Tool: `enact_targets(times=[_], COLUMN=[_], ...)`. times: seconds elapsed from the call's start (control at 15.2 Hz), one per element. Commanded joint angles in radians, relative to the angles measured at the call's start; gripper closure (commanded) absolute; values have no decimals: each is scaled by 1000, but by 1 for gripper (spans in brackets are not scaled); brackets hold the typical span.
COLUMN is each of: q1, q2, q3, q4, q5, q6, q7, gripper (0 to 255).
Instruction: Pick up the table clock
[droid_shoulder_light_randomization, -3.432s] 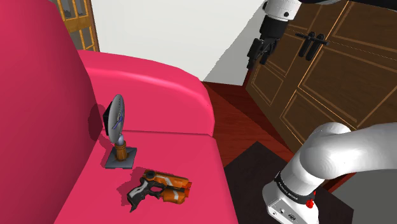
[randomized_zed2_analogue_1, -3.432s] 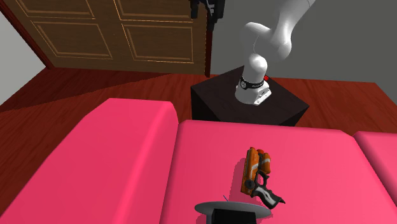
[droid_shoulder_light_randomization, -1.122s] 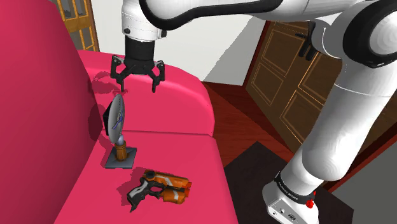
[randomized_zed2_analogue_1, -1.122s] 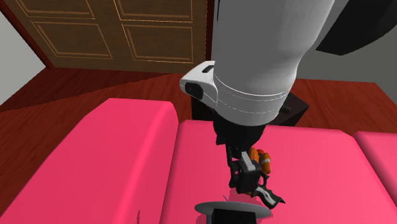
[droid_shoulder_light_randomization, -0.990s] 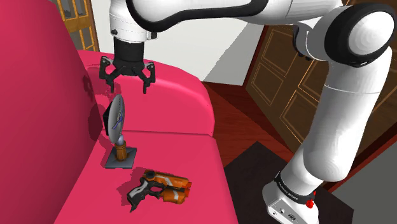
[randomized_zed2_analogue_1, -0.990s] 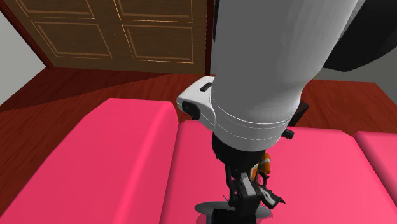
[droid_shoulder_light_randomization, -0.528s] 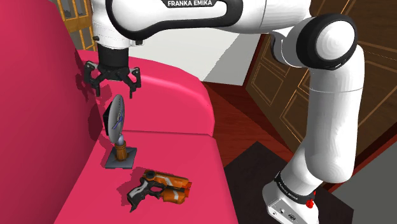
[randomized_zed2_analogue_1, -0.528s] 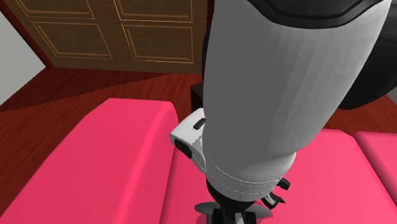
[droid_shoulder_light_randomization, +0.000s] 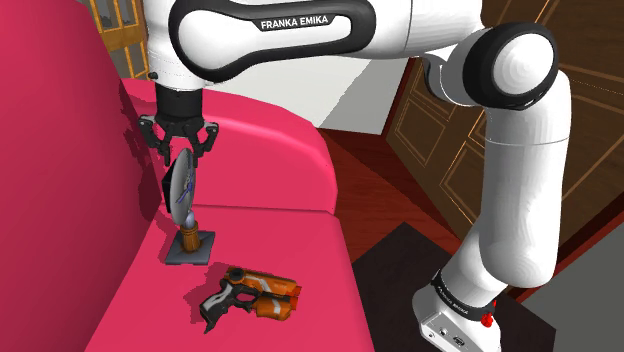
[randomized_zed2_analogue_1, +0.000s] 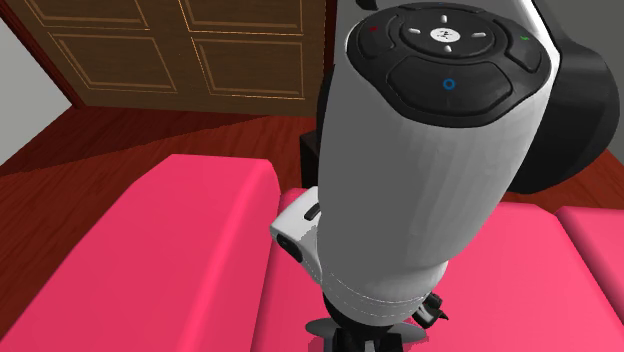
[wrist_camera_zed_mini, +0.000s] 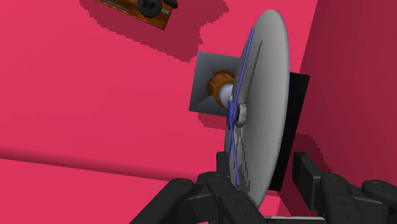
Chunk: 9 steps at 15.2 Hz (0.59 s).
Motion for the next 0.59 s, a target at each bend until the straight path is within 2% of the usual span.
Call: enact_targets(times=[0.0, 0.4, 0.53], q1=[0, -1, 1], q2=[1, -1, -4], q3=[0, 0, 2], q4=[-1, -3, 21], q5=[0, 1, 3], q6=[1, 1, -24], q7=[0, -1, -3], gripper=[255, 255, 255])
